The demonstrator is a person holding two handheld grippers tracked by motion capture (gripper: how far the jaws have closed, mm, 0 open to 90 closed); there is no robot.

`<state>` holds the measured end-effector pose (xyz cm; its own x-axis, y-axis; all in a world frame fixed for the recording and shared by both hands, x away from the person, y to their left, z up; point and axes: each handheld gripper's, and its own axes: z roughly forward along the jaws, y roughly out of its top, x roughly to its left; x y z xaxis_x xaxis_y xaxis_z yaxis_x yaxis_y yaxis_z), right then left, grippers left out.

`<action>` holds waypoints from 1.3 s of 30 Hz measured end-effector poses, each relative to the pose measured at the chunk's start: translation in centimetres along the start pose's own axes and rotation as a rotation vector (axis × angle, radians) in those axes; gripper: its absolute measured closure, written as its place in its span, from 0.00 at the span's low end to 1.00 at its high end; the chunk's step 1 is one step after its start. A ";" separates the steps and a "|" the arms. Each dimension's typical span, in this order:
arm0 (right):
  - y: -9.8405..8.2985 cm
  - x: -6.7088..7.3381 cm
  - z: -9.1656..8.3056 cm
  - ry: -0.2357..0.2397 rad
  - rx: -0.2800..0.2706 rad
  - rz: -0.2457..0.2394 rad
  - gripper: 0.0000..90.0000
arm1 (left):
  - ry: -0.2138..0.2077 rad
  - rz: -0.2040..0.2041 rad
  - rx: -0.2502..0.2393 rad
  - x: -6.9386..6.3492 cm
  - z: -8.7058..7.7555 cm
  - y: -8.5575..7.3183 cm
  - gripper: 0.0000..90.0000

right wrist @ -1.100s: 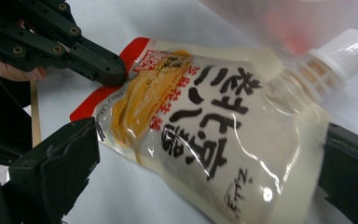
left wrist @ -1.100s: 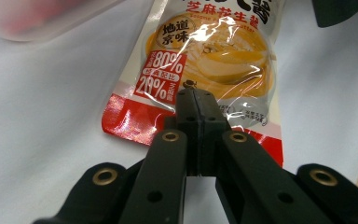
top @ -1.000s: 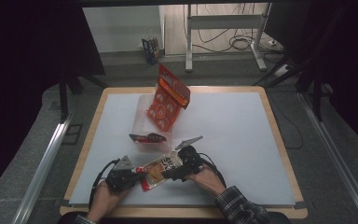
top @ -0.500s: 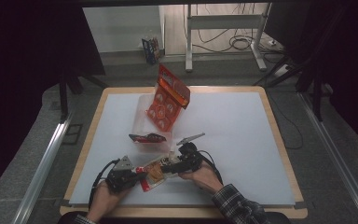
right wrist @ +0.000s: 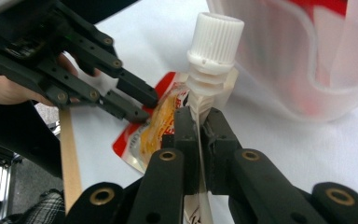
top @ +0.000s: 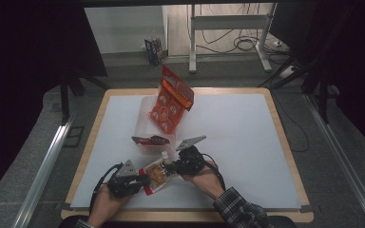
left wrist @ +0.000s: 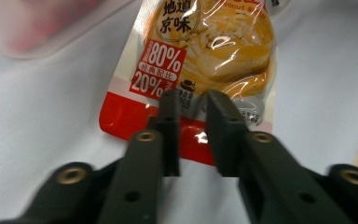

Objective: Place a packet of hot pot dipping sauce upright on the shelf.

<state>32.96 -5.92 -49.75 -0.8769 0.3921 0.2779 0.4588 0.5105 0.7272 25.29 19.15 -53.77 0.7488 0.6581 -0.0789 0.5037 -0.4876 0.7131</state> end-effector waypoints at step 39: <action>2.4 -1.1 -12.3 -0.181 -0.120 -0.069 0.98 | 0.026 -0.020 -0.096 -0.2 -1.0 0.2 0.10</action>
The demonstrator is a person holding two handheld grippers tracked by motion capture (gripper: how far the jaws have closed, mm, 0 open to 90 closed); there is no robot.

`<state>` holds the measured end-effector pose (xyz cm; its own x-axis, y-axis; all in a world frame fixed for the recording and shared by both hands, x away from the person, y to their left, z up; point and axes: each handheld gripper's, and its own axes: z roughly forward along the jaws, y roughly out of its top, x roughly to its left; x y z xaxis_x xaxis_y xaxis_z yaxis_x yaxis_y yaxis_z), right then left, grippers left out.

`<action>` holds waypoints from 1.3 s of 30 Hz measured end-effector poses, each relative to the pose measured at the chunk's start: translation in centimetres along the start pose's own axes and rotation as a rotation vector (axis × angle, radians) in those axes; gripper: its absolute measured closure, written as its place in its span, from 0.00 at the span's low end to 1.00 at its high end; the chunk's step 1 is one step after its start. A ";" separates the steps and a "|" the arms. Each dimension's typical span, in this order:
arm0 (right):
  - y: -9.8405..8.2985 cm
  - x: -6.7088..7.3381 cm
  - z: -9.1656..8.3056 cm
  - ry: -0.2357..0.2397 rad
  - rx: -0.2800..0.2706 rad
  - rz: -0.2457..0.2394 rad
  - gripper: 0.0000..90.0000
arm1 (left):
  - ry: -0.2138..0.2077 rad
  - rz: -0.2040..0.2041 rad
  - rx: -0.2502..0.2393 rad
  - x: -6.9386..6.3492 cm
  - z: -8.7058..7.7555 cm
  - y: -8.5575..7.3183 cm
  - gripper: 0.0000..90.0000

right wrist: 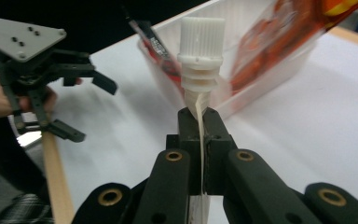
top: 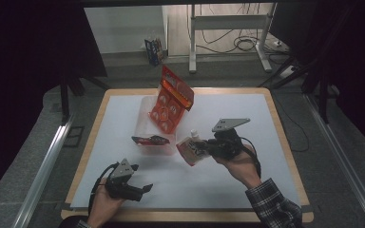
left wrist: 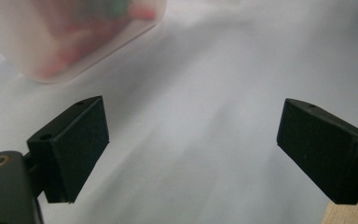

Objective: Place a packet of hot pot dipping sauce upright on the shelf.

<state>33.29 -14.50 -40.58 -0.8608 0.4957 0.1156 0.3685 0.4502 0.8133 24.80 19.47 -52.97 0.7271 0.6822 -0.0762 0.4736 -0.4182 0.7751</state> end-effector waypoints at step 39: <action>6.3 -2.2 6.3 0.045 -0.135 -0.062 0.98 | -0.013 0.021 0.055 -0.1 0.4 -0.1 0.08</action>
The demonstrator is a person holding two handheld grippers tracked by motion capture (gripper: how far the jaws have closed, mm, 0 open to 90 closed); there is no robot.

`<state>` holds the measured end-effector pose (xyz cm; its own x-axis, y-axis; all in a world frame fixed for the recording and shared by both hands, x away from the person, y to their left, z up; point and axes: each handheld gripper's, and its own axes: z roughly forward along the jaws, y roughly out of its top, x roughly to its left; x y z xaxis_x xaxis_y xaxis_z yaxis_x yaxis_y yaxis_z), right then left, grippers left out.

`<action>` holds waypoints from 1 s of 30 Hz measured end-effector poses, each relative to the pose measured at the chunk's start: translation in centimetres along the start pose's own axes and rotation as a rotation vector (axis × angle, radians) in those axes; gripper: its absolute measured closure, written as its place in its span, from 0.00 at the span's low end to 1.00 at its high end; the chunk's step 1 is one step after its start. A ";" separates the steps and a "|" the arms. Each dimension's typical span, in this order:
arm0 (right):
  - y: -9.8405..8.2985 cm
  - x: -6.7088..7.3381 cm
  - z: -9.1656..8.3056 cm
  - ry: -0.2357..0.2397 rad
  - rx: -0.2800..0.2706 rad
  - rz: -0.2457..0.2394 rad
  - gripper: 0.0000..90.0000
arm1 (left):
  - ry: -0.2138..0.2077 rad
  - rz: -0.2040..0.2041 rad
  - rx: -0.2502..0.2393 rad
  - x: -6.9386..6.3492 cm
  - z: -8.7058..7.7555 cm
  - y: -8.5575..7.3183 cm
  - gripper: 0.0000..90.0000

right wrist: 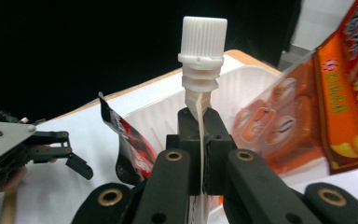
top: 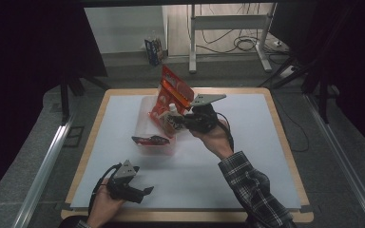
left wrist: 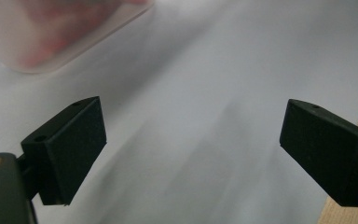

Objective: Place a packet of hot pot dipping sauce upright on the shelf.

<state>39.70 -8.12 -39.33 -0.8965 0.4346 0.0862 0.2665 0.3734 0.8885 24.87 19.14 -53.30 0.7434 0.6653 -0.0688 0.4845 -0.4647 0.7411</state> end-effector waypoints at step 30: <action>-0.1 -0.9 2.2 0.036 0.089 -0.011 0.94 | -0.013 0.018 0.030 -0.2 0.4 0.0 0.07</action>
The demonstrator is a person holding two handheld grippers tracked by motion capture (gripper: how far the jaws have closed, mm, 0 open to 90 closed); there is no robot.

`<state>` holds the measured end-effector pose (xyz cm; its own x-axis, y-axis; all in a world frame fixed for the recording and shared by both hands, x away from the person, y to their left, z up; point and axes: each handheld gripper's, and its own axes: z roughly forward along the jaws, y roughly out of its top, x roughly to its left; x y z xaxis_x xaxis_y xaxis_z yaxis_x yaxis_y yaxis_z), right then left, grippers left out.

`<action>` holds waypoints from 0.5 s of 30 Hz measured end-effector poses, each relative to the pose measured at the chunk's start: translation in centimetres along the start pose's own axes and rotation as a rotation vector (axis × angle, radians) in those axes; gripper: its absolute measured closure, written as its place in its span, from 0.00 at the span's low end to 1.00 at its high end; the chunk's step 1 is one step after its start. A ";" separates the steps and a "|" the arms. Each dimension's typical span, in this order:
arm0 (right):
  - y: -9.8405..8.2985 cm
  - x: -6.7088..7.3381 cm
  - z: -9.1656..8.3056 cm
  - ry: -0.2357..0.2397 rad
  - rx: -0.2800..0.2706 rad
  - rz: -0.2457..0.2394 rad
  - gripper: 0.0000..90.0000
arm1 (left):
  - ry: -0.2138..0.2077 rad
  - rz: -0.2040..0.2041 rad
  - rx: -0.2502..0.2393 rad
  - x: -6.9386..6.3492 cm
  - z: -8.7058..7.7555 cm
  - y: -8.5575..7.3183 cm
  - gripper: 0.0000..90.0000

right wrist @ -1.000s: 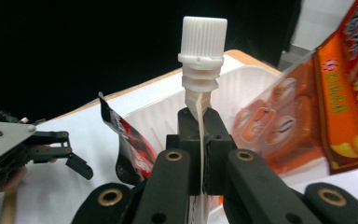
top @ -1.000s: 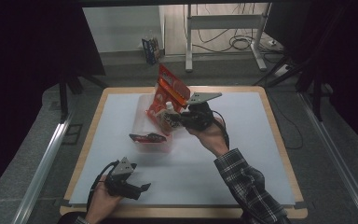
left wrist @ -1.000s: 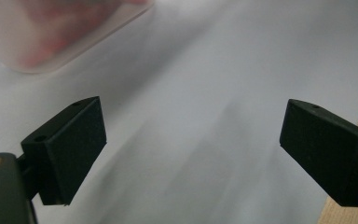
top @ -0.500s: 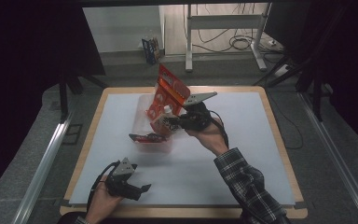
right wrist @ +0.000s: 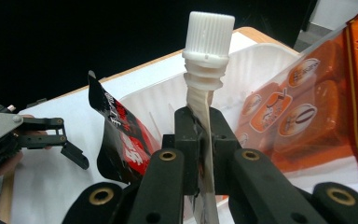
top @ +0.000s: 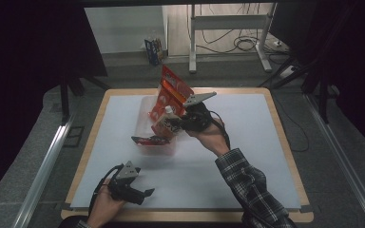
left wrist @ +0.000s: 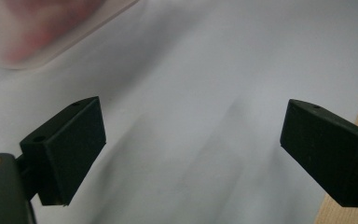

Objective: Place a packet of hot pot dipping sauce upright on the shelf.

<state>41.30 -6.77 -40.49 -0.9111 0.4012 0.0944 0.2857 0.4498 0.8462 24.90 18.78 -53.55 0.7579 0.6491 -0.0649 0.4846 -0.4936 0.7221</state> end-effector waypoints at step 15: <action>0.3 -0.1 -0.7 -0.029 0.030 -0.009 0.98 | -0.001 0.000 0.001 0.0 0.0 0.0 0.07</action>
<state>41.21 -7.26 -39.86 -0.9047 0.4200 0.0711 0.2866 0.4767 0.8310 24.90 18.78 -53.56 0.7585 0.6483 -0.0657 0.4849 -0.4941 0.7216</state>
